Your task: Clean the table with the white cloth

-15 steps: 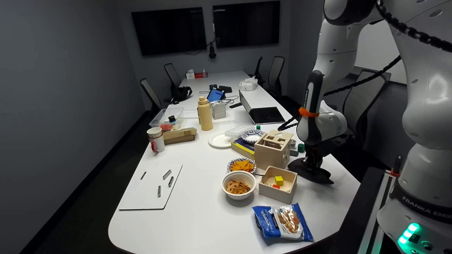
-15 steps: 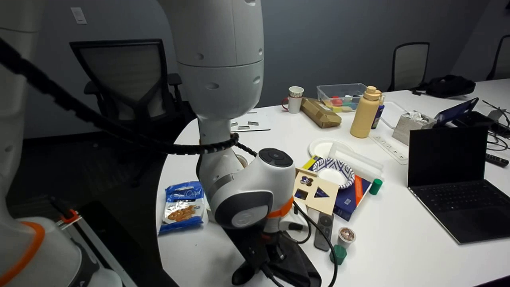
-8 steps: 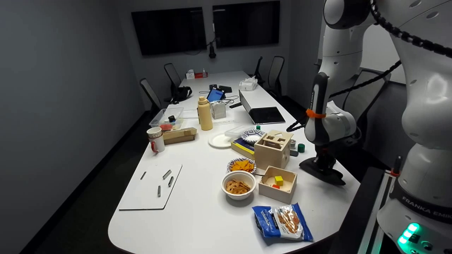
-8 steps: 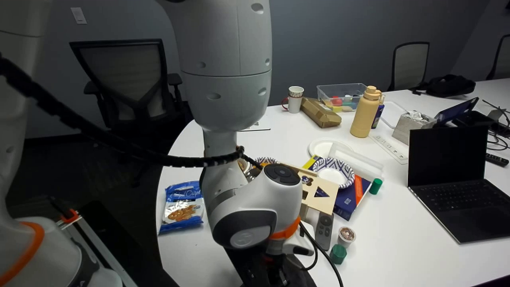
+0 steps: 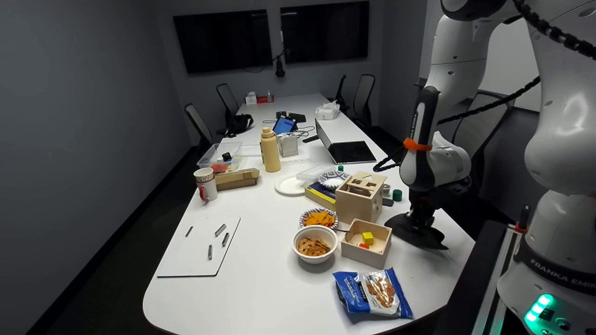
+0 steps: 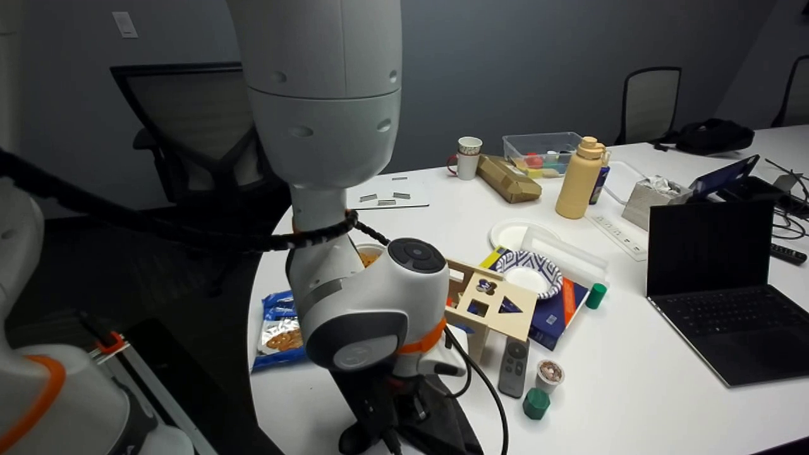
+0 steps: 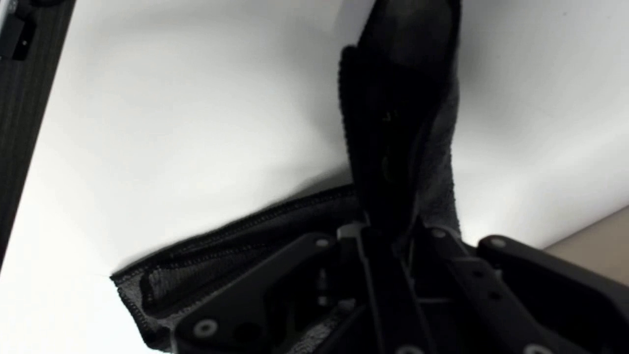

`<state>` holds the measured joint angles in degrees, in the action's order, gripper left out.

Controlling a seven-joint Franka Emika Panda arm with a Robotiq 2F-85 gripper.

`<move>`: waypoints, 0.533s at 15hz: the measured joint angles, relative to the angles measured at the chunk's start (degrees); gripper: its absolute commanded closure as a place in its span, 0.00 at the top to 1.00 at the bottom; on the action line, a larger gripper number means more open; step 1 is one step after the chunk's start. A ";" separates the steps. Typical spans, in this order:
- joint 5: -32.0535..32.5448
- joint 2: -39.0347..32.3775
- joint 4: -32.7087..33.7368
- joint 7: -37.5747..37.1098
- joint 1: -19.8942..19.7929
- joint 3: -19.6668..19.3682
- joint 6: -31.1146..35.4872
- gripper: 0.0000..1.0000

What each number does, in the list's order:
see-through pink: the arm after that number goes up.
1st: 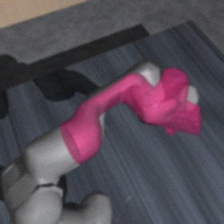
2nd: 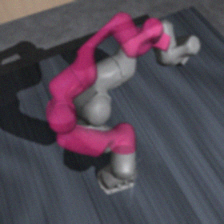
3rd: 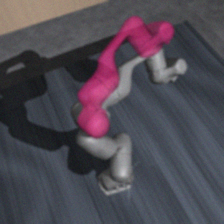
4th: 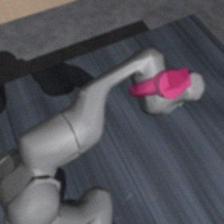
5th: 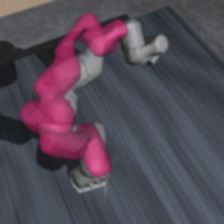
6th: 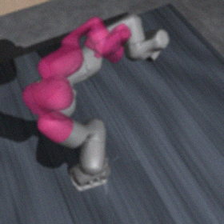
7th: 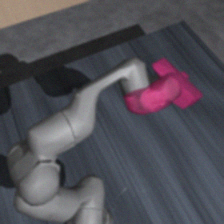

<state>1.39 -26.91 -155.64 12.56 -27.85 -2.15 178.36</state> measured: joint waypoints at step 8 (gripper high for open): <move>0.00 2.82 -0.18 0.01 -7.30 5.67 2.58 0.03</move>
<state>1.39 -24.09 -155.82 12.57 -35.14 3.52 180.95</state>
